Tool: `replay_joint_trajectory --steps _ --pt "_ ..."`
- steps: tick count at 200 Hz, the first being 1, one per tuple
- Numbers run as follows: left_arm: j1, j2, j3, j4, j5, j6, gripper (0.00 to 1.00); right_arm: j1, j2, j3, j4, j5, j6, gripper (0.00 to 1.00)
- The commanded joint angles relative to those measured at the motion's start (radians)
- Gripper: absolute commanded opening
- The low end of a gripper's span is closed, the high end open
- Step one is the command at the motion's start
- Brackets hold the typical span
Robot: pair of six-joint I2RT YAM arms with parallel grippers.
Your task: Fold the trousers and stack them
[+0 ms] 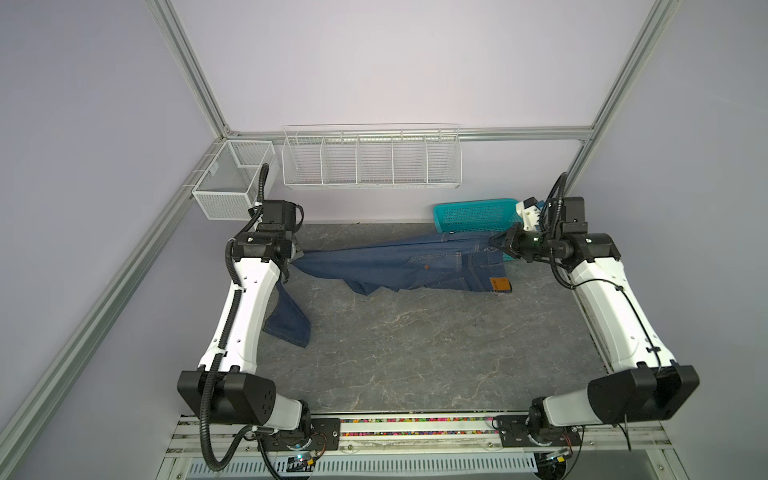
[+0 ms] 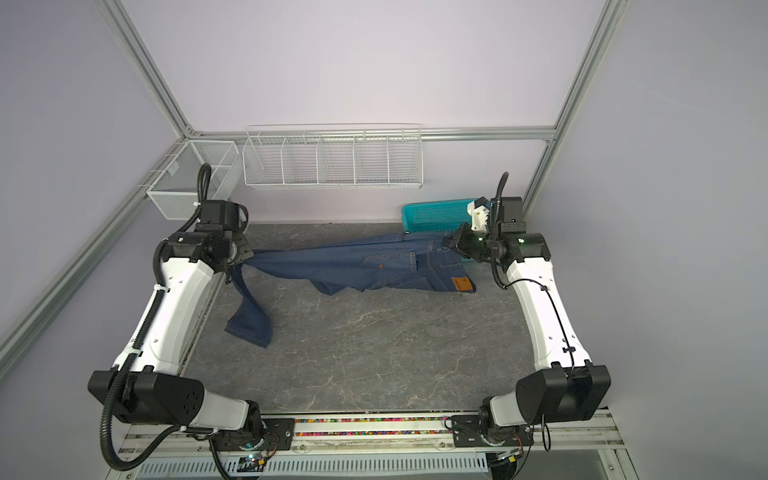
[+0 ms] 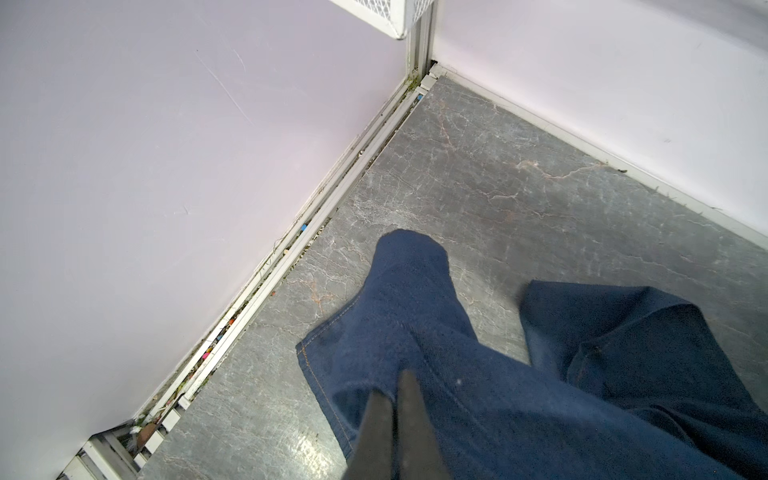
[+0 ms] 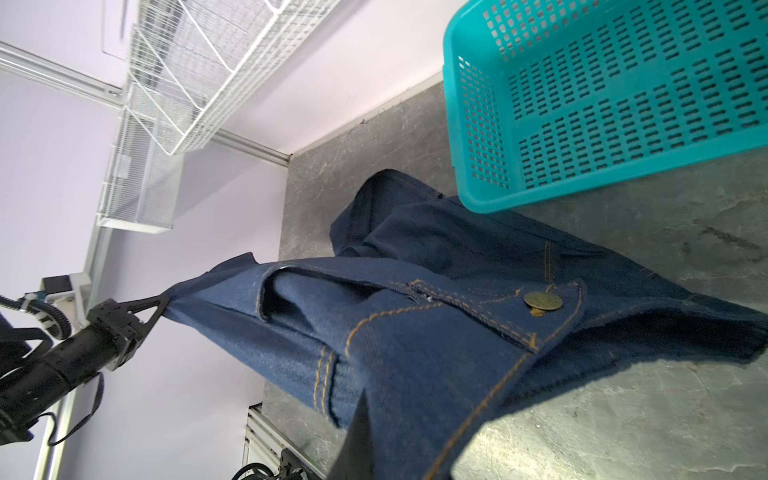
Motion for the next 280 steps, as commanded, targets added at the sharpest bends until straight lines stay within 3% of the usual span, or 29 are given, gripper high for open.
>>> replay_joint_trajectory --steps 1,23,68,86,128,163,197,211,236,252,280 --pt "0.031 -0.07 -0.076 -0.082 0.051 -0.009 0.0 -0.068 -0.052 -0.038 -0.024 0.02 -0.023 0.09" --pt "0.012 -0.161 -0.293 -0.058 0.267 -0.099 0.0 -0.101 -0.138 -0.2 -0.031 -0.009 0.018 0.09" --pt "-0.141 -0.22 -0.6 -0.023 0.402 -0.256 0.0 -0.105 -0.345 -0.516 -0.269 0.077 0.013 0.1" --pt "-0.193 -0.204 -0.679 -0.003 0.41 -0.283 0.0 -0.106 -0.429 -0.643 -0.313 0.15 0.05 0.12" --pt "-0.193 -0.209 -0.764 -0.048 0.372 -0.3 0.0 -0.104 -0.635 -0.87 -0.385 0.277 0.248 0.1" --pt "-0.189 -0.213 -0.85 -0.079 0.276 -0.37 0.0 -0.101 -0.733 -0.899 -0.472 0.445 0.336 0.16" --pt "-0.186 -0.218 -0.836 -0.1 0.274 -0.373 0.0 -0.097 -0.709 -0.884 -0.489 0.498 0.367 0.28" --pt "-0.185 -0.233 -0.838 -0.112 0.281 -0.375 0.02 -0.096 -0.698 -0.846 -0.52 0.538 0.357 0.39" --pt "-0.185 -0.28 -0.851 -0.139 0.301 -0.41 0.1 -0.096 -0.677 -0.777 -0.579 0.595 0.339 0.42" --pt "-0.185 -0.316 -0.854 -0.166 0.308 -0.423 0.11 -0.095 -0.666 -0.755 -0.533 0.539 0.285 0.43" --pt "-0.185 -0.357 -0.816 -0.219 0.289 -0.407 0.24 -0.069 -0.59 -0.788 -0.375 0.316 0.203 0.47"
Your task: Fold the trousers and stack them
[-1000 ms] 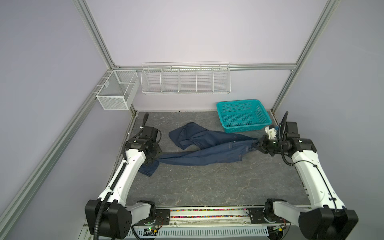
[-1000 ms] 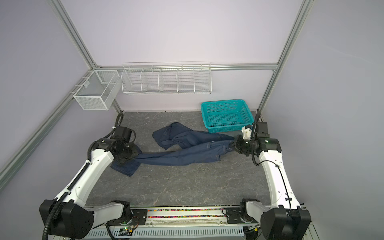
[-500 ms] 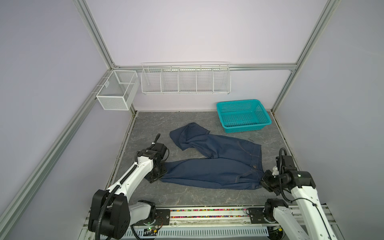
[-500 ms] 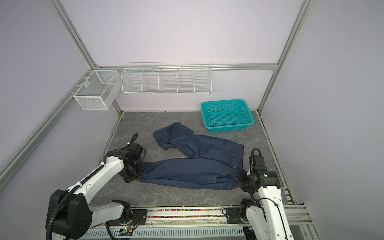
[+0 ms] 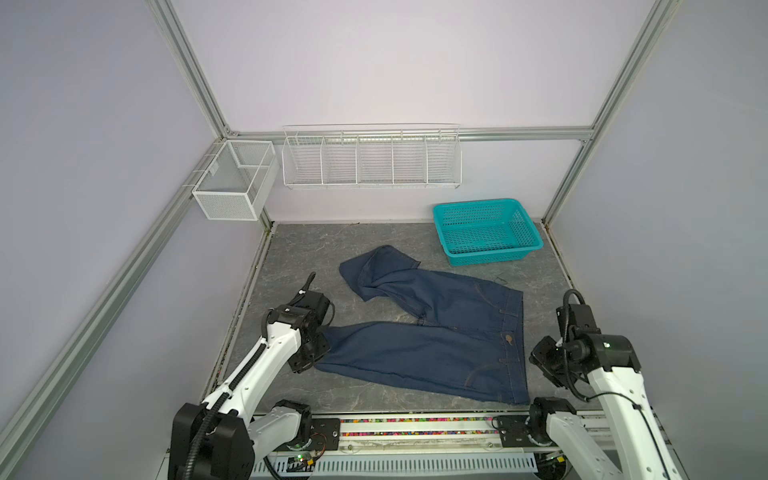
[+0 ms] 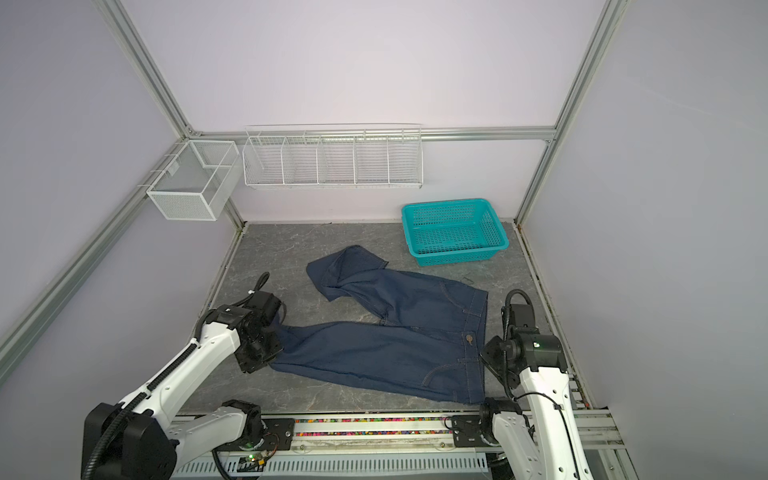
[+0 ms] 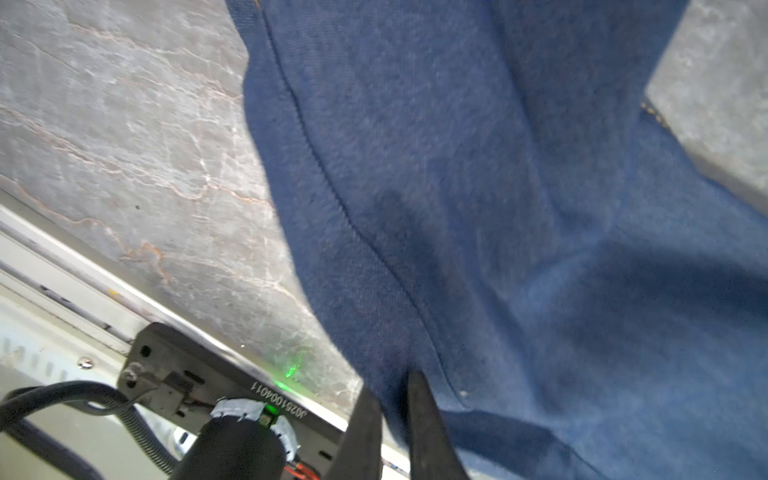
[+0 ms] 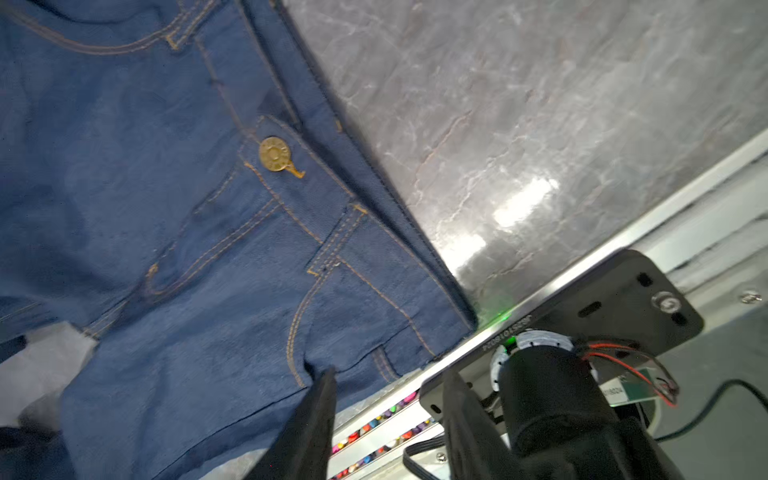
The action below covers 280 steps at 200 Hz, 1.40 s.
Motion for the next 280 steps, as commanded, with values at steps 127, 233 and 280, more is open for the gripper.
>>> replay_joint_trajectory --steps 127,233,280 --pt "0.207 0.296 0.271 0.151 -0.123 0.221 0.65 0.363 0.371 -0.3 0.594 -0.041 -0.009 0.63" --pt "0.335 0.601 0.422 0.338 -0.011 0.38 0.68 0.222 0.469 -0.242 0.478 0.154 -0.031 0.69" --pt "0.335 0.613 0.419 0.281 -0.02 0.402 0.69 0.115 0.468 -0.246 0.478 0.163 -0.089 0.69"
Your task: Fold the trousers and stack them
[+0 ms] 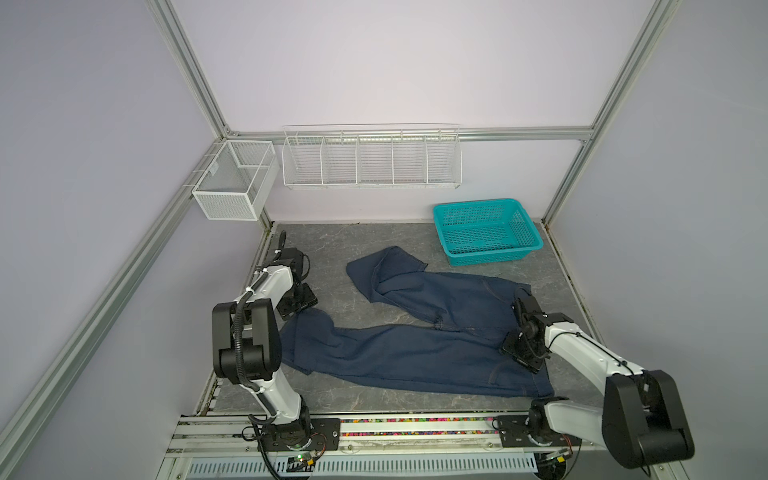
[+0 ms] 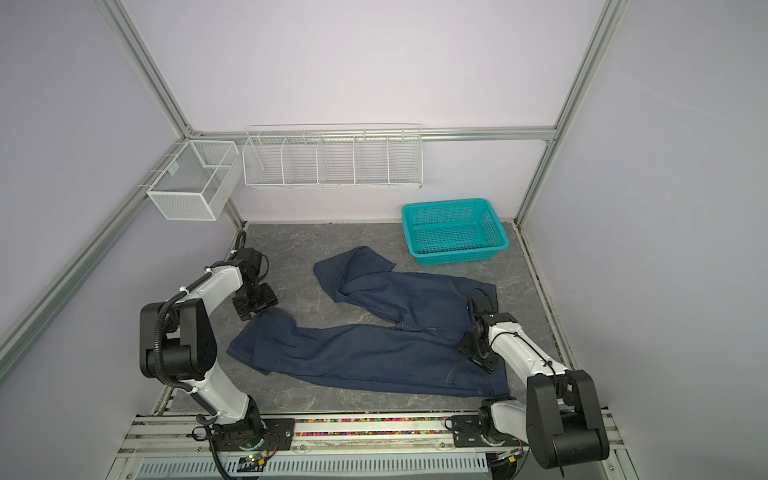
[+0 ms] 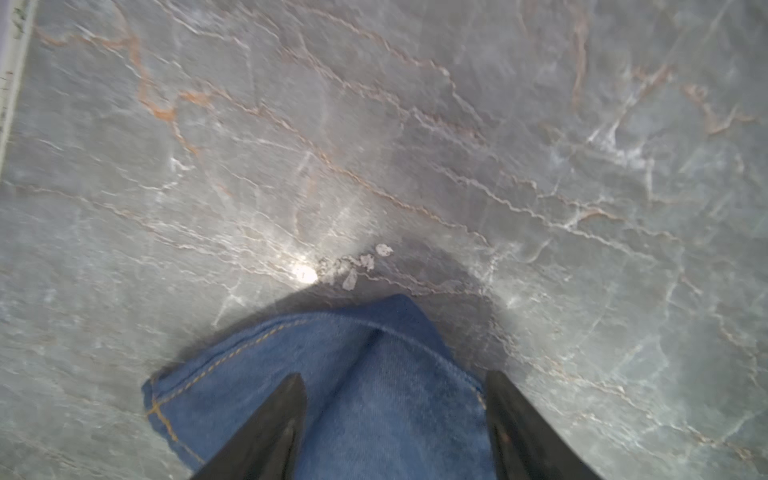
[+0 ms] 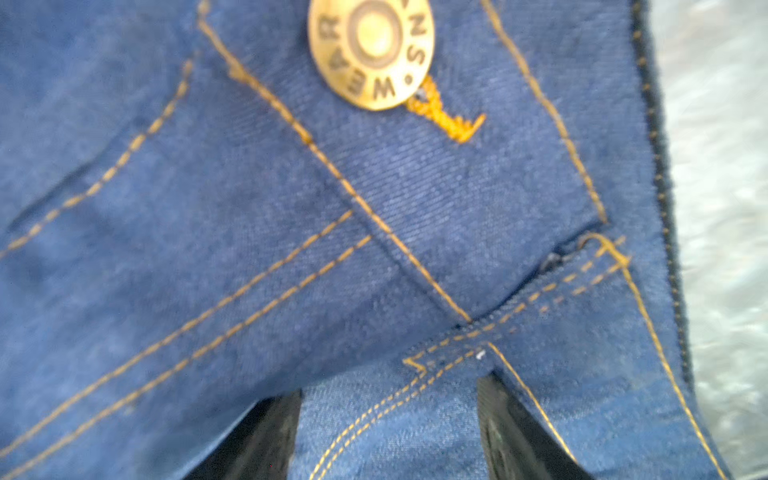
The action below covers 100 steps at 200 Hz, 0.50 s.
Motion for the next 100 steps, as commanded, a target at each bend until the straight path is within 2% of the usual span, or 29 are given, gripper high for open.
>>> replay_joint_trajectory --steps 1,31,60,100 --pt "0.007 -0.013 0.012 -0.048 -0.013 0.03 0.69 -0.039 0.005 -0.029 -0.04 0.04 -0.038 0.69" --pt "0.007 -0.082 -0.041 -0.14 -0.026 -0.038 0.7 -0.078 -0.017 -0.03 -0.044 0.035 -0.072 0.69" --pt "0.022 -0.197 -0.125 -0.18 -0.097 -0.121 0.7 -0.107 -0.03 -0.028 -0.044 0.019 -0.088 0.69" --pt "0.088 -0.255 -0.251 -0.142 -0.054 -0.191 0.69 -0.12 -0.014 -0.017 -0.035 0.007 -0.117 0.69"
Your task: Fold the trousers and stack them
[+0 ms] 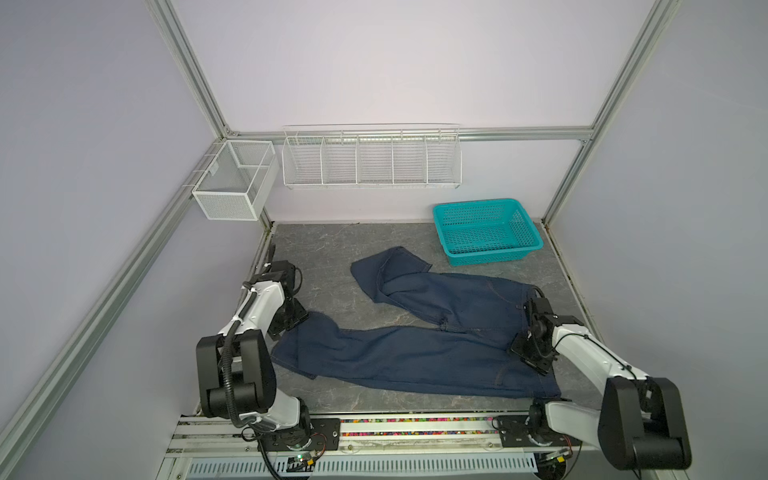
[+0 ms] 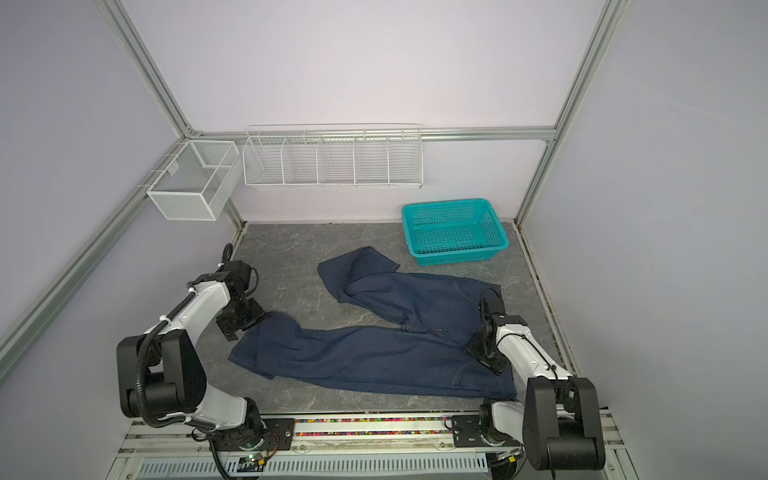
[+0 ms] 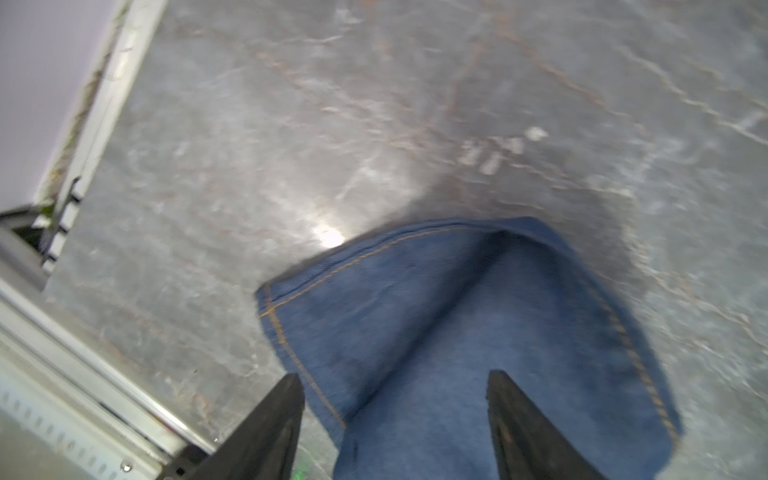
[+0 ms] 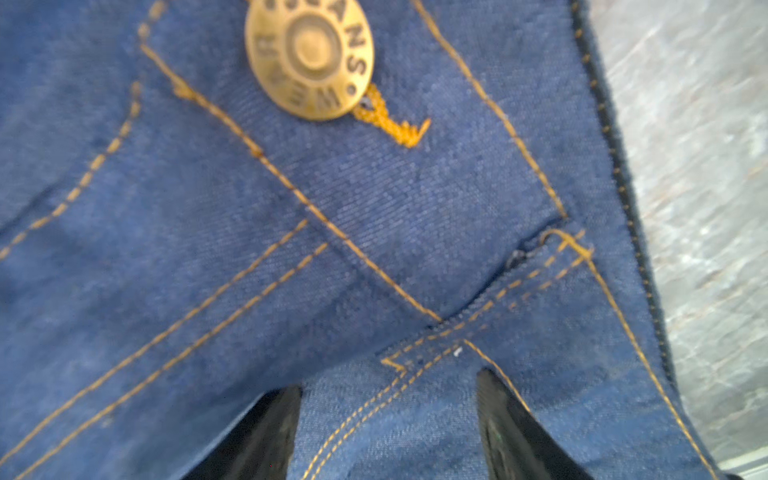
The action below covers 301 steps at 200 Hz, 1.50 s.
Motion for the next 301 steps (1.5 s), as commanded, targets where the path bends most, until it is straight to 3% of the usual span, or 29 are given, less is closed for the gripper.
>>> replay_joint_trajectory --steps 1,30,57,91,121,144,220,281,301 --pt "0.031 -0.013 -0.081 -0.002 0.011 -0.071 0.69 -0.013 0.009 -0.006 -0.02 0.004 -0.031 0.69" --pt "0.033 0.019 -0.13 0.053 0.04 -0.095 0.66 -0.017 0.012 0.002 -0.021 -0.011 -0.037 0.69" --pt "0.051 0.05 -0.16 0.109 0.027 -0.109 0.58 -0.023 0.009 0.004 -0.027 -0.013 -0.045 0.69" --pt "0.058 0.082 -0.221 0.191 0.028 -0.113 0.34 -0.028 -0.001 0.006 -0.034 -0.015 -0.044 0.69" --pt "0.074 0.108 -0.264 0.253 0.034 -0.1 0.21 -0.034 0.0 0.009 -0.038 -0.013 -0.045 0.69" --pt "0.084 0.105 -0.244 0.249 0.009 -0.073 0.0 -0.045 0.005 0.016 -0.038 -0.011 -0.055 0.69" --pt "0.089 0.138 0.068 0.089 -0.227 0.126 0.0 -0.072 0.019 0.015 -0.024 -0.012 -0.071 0.68" --pt "0.088 0.281 0.34 0.063 -0.229 0.223 0.0 -0.084 0.018 0.016 -0.021 -0.017 -0.08 0.68" --pt "0.082 0.343 0.424 0.035 -0.306 0.277 0.0 -0.087 0.015 0.02 -0.026 -0.01 -0.082 0.68"
